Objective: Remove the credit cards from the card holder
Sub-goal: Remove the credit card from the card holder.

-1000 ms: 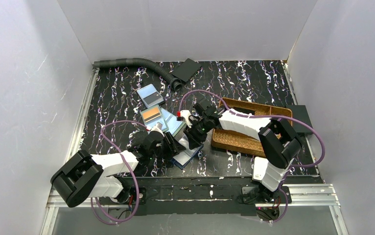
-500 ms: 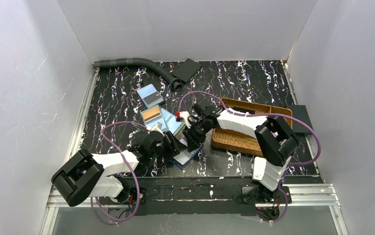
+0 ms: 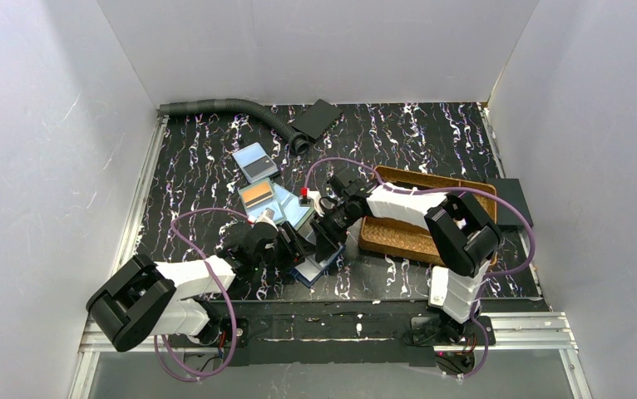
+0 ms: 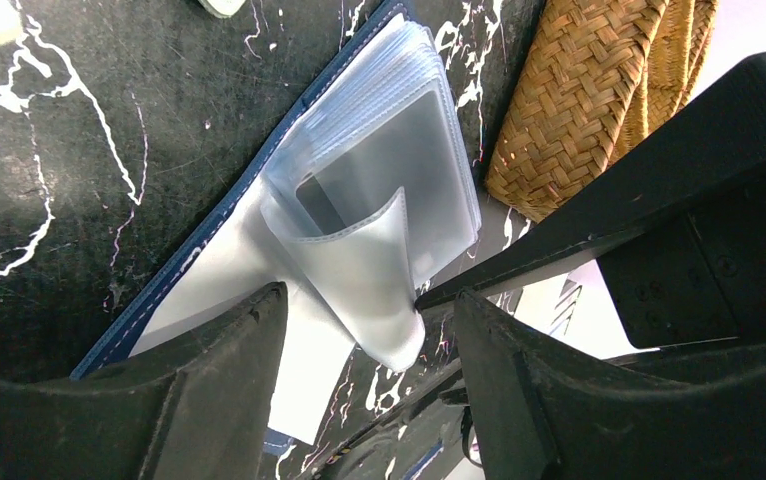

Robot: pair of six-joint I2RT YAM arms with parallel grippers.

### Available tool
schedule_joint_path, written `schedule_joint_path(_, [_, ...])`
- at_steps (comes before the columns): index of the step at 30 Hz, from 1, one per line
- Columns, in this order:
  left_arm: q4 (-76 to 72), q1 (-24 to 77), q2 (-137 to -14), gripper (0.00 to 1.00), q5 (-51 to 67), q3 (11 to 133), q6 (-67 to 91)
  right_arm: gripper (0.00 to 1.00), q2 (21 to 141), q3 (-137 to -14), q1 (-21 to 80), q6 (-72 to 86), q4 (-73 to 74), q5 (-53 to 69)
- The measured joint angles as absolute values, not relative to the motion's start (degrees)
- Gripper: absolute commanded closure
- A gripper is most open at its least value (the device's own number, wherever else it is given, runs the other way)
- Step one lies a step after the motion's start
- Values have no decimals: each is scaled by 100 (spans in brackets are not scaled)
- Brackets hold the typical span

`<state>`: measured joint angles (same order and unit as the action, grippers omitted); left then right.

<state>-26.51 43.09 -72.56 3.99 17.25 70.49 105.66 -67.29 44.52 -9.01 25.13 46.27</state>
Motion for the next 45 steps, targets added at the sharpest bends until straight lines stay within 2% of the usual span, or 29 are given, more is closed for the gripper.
schedule_joint_path(5, [-2711, 4309, -7338, 43, 408, 1719, 7131, 55, 10605, -6728, 4425, -880, 2497, 4696])
schedule_joint_path(9, [-2820, 4309, -7451, 51, 452, 1719, 7188, 55, 10619, -6708, 4418, -889, 2497, 4694])
schedule_joint_path(18, [-3122, 4327, -7553, 80, 540, 1719, 7213, 55, 10624, -6685, 4375, -1034, 2563, 4798])
schedule_joint_path(22, [-2956, 4324, -7686, 88, 473, 1699, 7095, 55, 10548, -6714, 4318, -1268, 2736, 5168])
schedule_joint_path(30, [-2906, 4324, -7600, 90, 447, 1580, 6896, 54, 10057, -7116, 4055, -2169, 3421, 4850])
schedule_joint_path(45, [-2843, 4324, -7488, 87, 542, 1534, 6709, 54, 9754, -6318, 3903, -1914, 2649, 4318])
